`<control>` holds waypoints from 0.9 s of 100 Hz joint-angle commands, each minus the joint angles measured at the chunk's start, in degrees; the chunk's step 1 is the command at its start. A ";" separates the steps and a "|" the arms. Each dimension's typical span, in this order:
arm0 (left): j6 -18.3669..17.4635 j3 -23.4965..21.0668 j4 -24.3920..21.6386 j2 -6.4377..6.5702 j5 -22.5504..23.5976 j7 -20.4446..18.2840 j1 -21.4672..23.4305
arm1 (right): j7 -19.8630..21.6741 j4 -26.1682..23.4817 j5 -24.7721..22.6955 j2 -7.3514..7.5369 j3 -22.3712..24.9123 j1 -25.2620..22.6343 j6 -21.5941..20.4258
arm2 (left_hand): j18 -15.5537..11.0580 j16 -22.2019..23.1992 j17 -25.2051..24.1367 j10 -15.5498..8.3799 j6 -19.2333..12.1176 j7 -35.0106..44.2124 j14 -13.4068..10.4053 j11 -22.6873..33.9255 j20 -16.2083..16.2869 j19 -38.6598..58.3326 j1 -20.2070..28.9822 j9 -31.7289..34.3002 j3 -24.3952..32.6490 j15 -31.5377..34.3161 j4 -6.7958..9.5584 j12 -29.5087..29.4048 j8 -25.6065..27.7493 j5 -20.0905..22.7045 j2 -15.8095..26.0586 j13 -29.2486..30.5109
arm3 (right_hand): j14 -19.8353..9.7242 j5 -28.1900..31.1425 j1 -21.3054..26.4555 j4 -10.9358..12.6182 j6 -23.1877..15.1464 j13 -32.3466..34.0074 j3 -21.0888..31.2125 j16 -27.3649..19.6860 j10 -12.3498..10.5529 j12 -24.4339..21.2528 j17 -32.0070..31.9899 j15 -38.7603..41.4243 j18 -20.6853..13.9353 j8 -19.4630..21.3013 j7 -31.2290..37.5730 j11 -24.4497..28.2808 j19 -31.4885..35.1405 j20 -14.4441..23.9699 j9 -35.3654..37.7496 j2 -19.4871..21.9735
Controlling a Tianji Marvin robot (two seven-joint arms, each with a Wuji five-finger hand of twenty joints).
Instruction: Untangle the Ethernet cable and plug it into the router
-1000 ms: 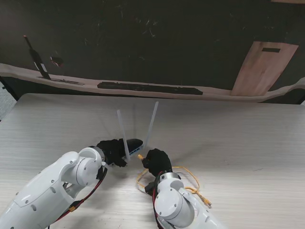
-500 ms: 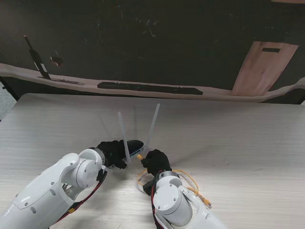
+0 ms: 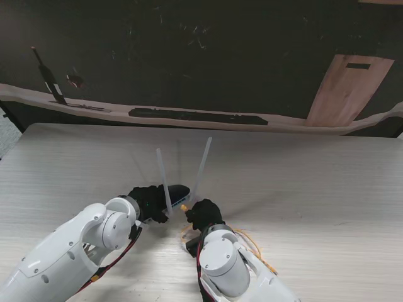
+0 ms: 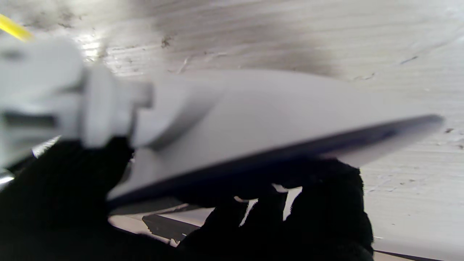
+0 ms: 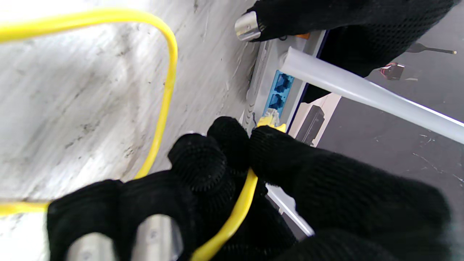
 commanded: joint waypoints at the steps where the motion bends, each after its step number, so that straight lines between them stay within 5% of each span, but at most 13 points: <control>1: 0.62 1.68 3.32 -0.16 -1.01 -2.82 3.33 | 0.61 0.07 0.53 -0.68 -0.06 0.09 0.29 | -5.44 5.42 2.25 -8.23 -7.73 23.71 -6.43 23.21 5.41 11.97 15.75 6.57 6.32 20.45 3.84 5.57 3.78 8.89 10.24 6.58 | -4.77 6.32 0.41 2.45 9.08 -0.86 1.77 1.54 8.06 2.29 -0.59 3.36 -7.18 0.99 4.19 12.56 11.86 -2.69 9.70 2.18; 90: -1.43 1.84 3.35 -0.06 0.15 -2.56 3.79 | -2.08 1.27 6.49 -2.87 0.83 0.82 3.32 | -5.55 5.46 2.74 -8.51 -7.95 24.54 -6.74 24.02 5.55 12.26 16.92 7.31 6.94 20.69 3.50 5.99 4.18 9.25 10.14 7.26 | -4.20 5.74 0.72 2.55 9.52 -0.90 1.25 0.83 8.15 2.04 -0.74 3.20 -6.38 1.14 4.17 11.91 11.86 -3.91 9.71 2.60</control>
